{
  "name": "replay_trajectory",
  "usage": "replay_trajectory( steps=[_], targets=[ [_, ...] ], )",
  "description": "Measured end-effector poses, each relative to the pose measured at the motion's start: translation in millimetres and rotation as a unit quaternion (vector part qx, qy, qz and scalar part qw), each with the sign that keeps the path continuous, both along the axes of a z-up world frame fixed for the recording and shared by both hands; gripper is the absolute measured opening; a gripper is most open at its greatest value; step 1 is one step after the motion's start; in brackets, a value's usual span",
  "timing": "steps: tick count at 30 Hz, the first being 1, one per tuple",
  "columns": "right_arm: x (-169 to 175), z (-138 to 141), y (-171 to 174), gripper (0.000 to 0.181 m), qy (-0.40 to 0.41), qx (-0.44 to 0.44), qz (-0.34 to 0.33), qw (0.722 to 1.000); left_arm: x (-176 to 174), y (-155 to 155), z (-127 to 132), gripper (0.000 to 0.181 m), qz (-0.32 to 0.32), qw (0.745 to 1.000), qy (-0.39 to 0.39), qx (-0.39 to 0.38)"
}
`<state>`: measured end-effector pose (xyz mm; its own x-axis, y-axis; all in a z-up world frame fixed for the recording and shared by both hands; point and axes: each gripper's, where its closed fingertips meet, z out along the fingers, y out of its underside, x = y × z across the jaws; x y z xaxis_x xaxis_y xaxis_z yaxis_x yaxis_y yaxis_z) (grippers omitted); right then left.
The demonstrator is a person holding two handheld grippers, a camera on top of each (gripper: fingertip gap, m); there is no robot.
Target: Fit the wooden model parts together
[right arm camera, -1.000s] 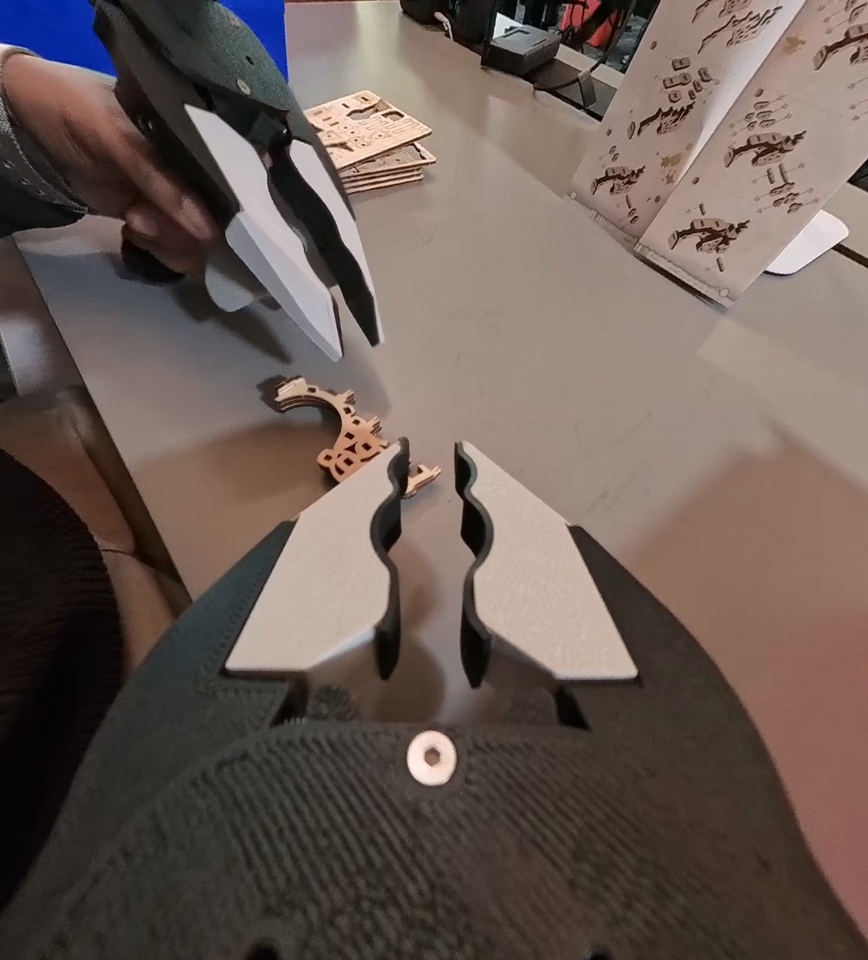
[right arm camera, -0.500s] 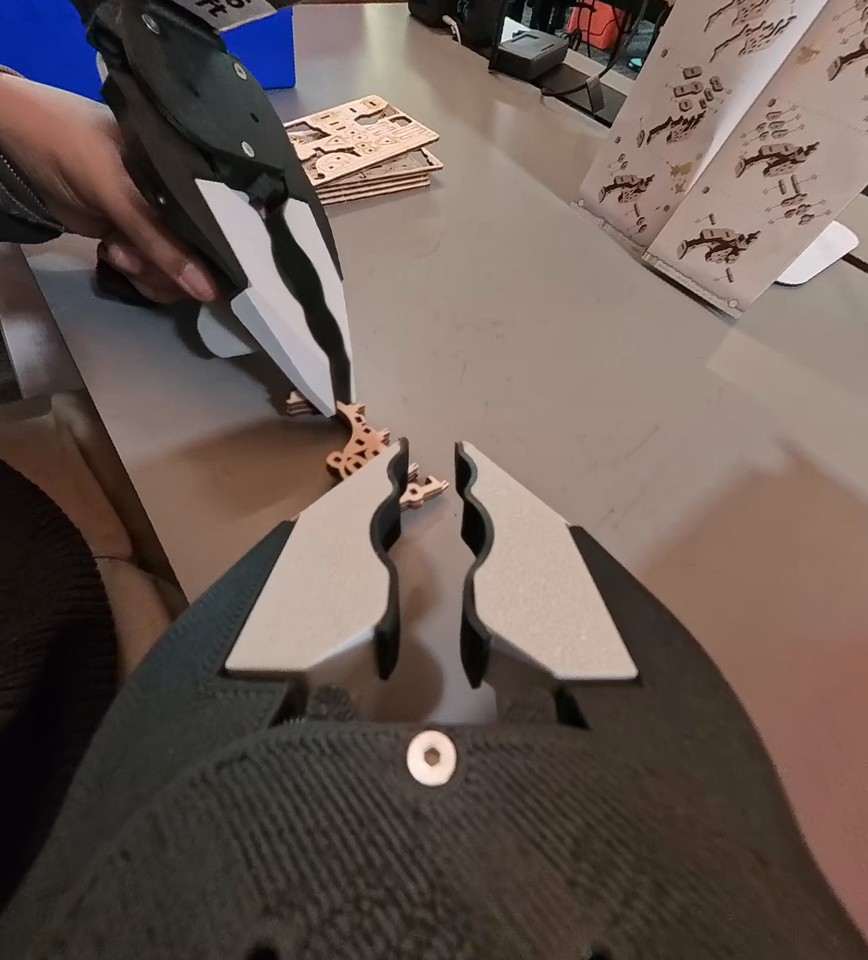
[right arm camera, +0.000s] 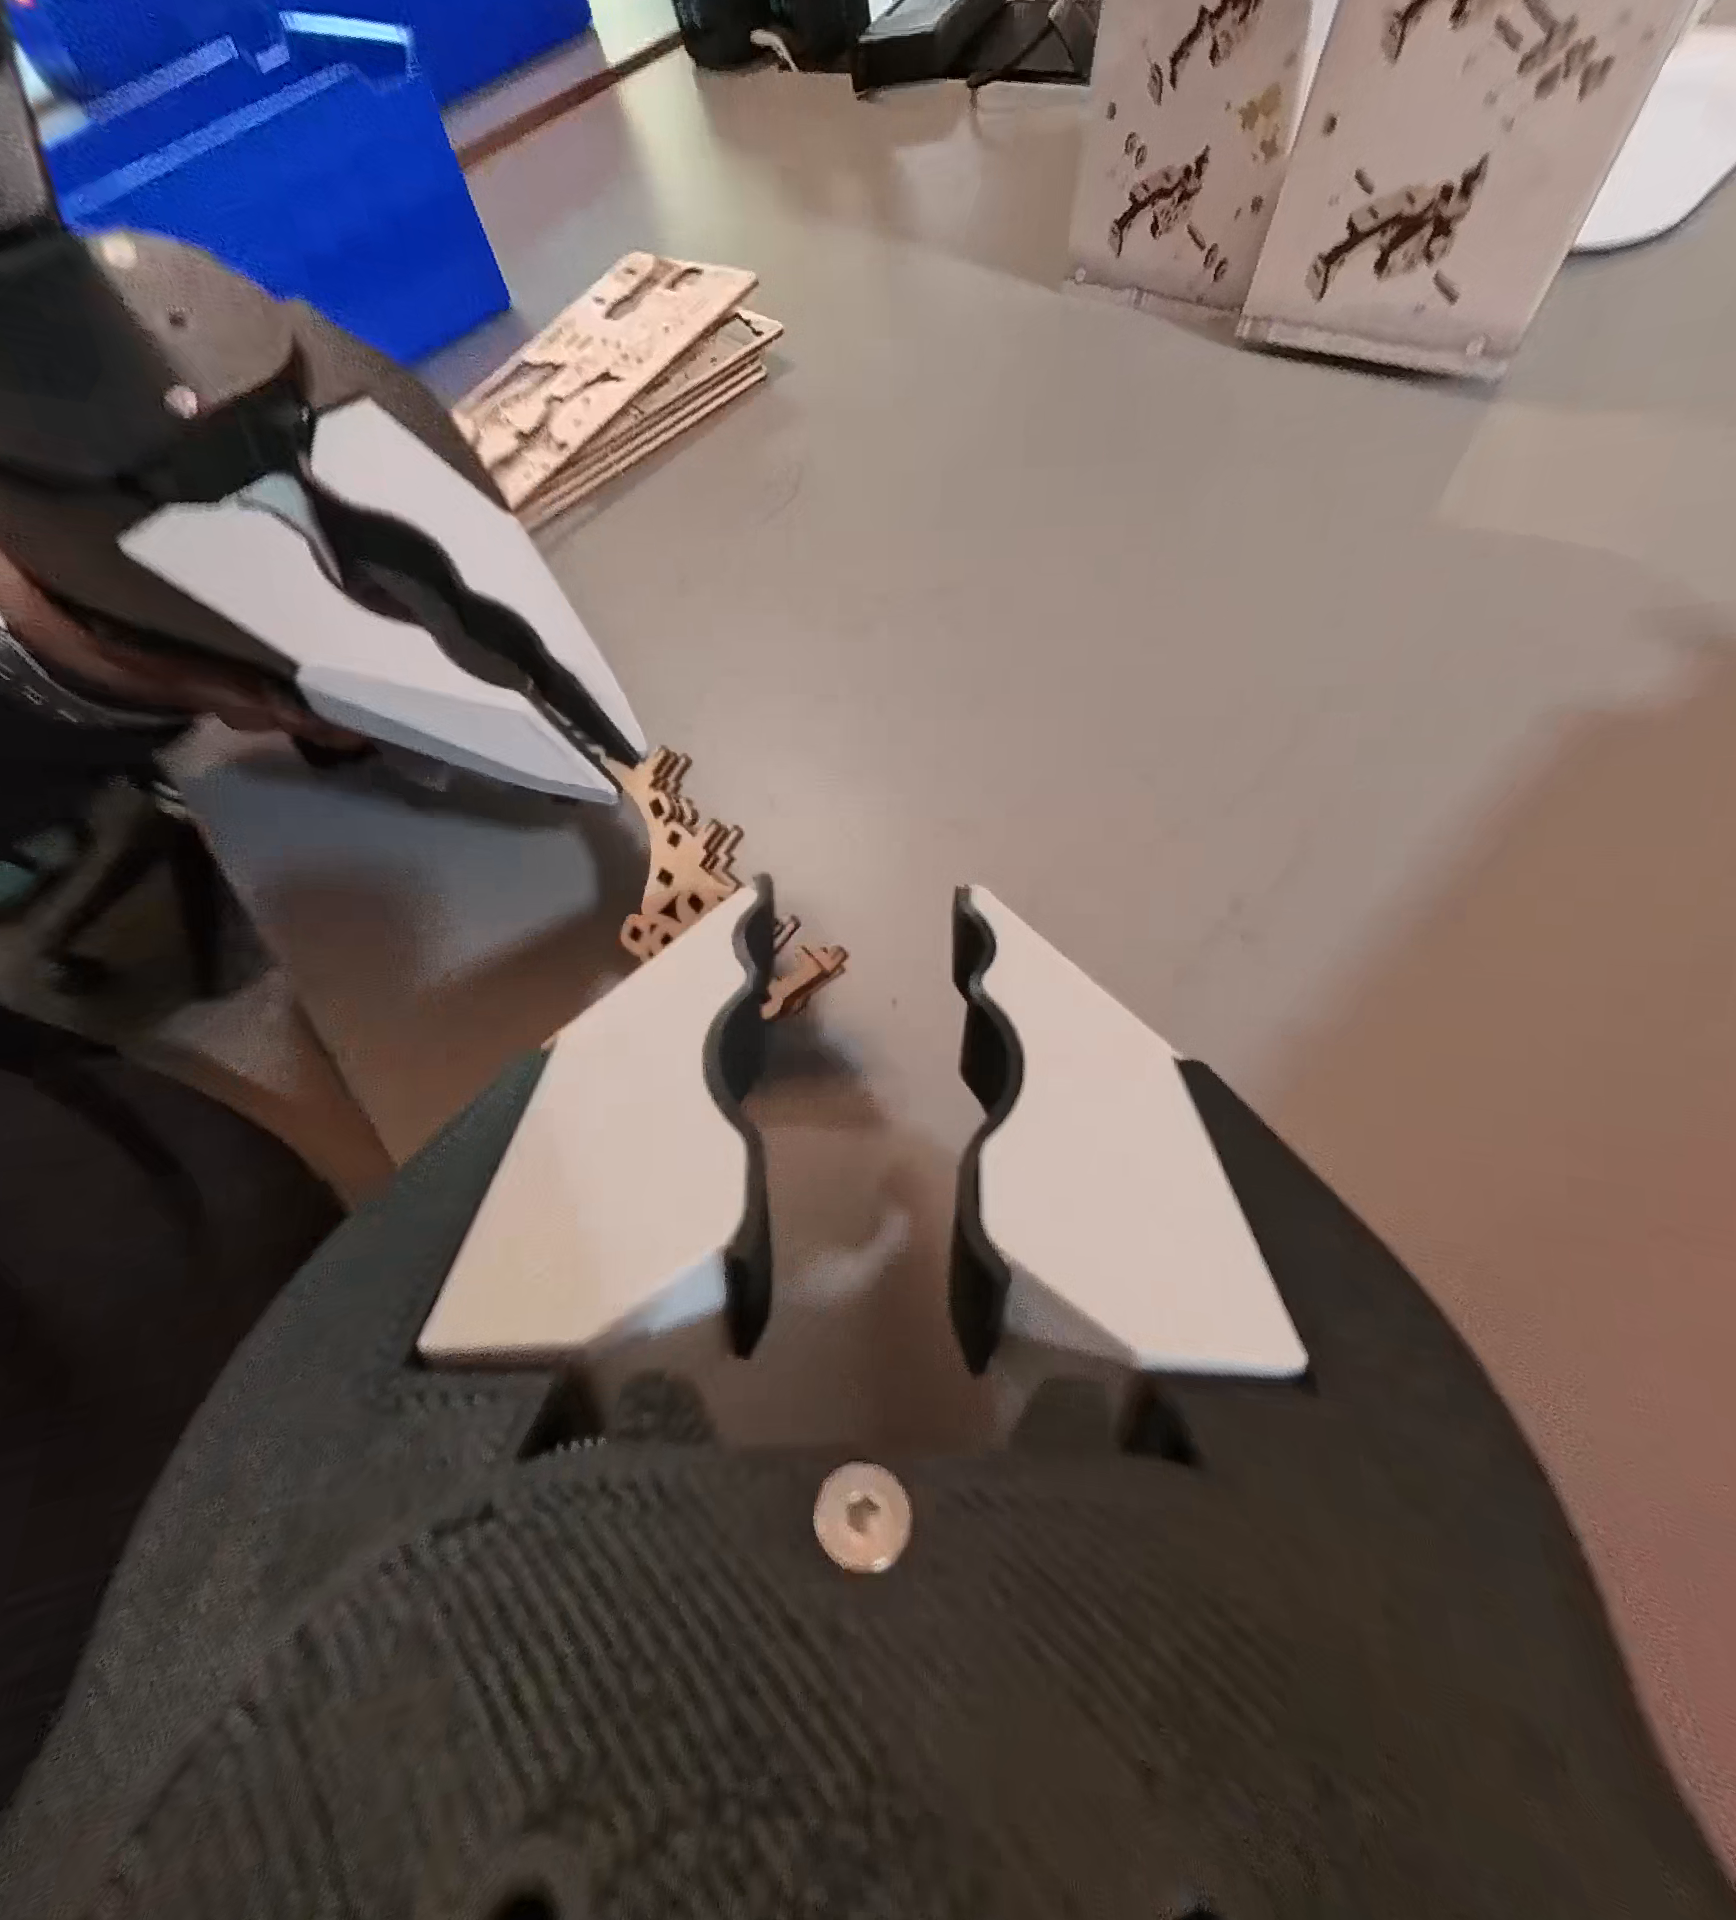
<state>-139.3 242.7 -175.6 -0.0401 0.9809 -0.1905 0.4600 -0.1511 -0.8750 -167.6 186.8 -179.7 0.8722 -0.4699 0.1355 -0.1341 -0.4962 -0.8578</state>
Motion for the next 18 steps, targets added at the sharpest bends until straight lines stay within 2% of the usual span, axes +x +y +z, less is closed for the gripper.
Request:
replay_trajectory(
  steps=[5, 8, 16, 18],
  targets=[
    [0, 7, -6, 0.042, 0.01, -0.151, 0.016, 0.988, 1, 1, 20, 0.004, -0.002, 0.997, 0.025, 0.078],
    [0, 11, -10, 0.041, 0.016, -0.201, 0.026, 0.979, 0, 0, 30, 0.004, -0.002, 0.994, 0.021, 0.105],
    [1, 21, -18, 0.011, 0.038, -0.208, 0.057, 0.976, 0, -1, 35, 0.005, -0.006, 0.992, 0.019, 0.126],
    [2, 24, -18, 0.01, 0.045, -0.202, 0.062, 0.976, 0, -1, 34, 0.005, -0.008, 0.992, 0.018, 0.126]
  ],
)
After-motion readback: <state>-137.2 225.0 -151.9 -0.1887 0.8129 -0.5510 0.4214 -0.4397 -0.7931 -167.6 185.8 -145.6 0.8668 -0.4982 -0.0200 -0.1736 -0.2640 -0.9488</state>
